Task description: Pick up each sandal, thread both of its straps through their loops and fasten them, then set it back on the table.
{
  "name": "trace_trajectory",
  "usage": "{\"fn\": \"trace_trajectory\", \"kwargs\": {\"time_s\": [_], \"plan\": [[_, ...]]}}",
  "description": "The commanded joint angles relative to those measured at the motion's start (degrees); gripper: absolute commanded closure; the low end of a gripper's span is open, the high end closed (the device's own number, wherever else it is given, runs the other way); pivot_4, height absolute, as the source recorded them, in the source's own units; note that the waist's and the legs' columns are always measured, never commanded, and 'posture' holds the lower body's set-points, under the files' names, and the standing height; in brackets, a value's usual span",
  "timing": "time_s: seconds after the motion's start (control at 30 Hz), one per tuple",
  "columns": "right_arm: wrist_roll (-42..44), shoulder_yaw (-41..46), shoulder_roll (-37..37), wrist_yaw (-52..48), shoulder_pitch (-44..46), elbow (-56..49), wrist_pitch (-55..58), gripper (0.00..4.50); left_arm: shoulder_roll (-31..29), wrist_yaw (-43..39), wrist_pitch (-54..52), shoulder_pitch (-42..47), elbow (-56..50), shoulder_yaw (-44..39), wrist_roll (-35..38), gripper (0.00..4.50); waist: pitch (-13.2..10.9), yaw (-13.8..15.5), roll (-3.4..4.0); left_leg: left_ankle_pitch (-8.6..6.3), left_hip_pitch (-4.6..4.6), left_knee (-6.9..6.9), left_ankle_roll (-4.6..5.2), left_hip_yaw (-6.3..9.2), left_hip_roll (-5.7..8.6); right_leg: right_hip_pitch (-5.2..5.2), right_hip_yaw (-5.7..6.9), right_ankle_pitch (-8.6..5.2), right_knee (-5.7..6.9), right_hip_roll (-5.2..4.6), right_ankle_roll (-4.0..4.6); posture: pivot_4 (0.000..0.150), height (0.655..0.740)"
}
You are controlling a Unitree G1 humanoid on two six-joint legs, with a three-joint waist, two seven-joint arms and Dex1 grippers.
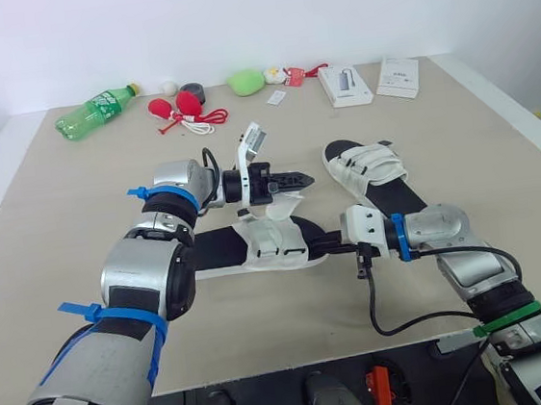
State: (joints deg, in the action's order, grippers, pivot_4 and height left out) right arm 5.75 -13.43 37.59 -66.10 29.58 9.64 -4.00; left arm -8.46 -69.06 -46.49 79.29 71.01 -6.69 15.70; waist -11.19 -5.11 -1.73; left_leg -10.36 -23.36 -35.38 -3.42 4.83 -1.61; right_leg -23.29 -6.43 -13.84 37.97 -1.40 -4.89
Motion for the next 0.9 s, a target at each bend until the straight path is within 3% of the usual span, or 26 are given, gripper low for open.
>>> {"fn": "trace_trajectory", "kwargs": {"time_s": [0.03,0.2,0.5,0.63,0.73,0.9], "plan": [[-2.11,-0.69,1.21,-0.29,-1.44,0.89,0.75,4.50,-0.40,-1.03,4.26,0.59,-3.52,1.18,-1.24,4.37,0.00,0.00,0.00,0.00,0.00,0.00,0.00,0.00,0.00,0.00,0.00,0.00,0.00,0.00,0.00,0.150,0.7400],[-2.07,-0.70,1.18,-0.35,-1.37,1.01,0.73,4.50,-0.70,-3.02,13.61,-3.21,-10.78,5.83,-4.56,4.37,0.00,0.08,0.01,0.00,0.00,0.00,0.00,0.00,0.00,0.00,0.00,0.00,0.00,0.00,0.00,0.150,0.7400],[-2.00,-0.89,1.13,-0.80,-1.13,1.59,0.55,4.50,-9.82,5.13,64.97,-17.31,-29.11,21.97,-23.59,4.37,0.00,0.68,0.00,0.01,0.04,0.00,-0.01,-0.02,-0.03,0.02,-0.05,0.05,0.00,-0.01,0.07,0.150,0.7400],[-2.04,-1.06,1.02,-1.02,-0.97,2.01,0.33,4.50,-14.40,13.58,85.77,-18.00,-30.08,25.88,-31.84,4.37,0.01,0.81,0.00,0.01,0.05,-0.04,-0.01,-0.05,-0.02,0.04,-0.08,0.08,0.00,-0.03,0.05,0.150,0.7400],[-2.07,-1.24,0.87,-1.22,-0.76,2.44,0.11,4.50,-19.10,26.80,100.19,-15.32,-29.49,30.17,-45.82,4.37,0.01,0.81,0.00,0.01,0.05,-0.05,-0.01,-0.06,-0.03,0.05,-0.11,0.10,0.00,-0.02,0.05,0.150,0.7400],[-2.14,-1.52,0.70,-1.63,-0.36,2.98,-0.22,4.50,-23.33,52.79,106.08,-10.18,-28.94,35.64,-66.94,4.37,0.00,0.82,-0.02,0.01,0.04,-0.09,0.00,-0.08,-0.01,0.06,-0.17,0.13,-0.01,-0.03,-0.01,0.150,0.7400]]}}
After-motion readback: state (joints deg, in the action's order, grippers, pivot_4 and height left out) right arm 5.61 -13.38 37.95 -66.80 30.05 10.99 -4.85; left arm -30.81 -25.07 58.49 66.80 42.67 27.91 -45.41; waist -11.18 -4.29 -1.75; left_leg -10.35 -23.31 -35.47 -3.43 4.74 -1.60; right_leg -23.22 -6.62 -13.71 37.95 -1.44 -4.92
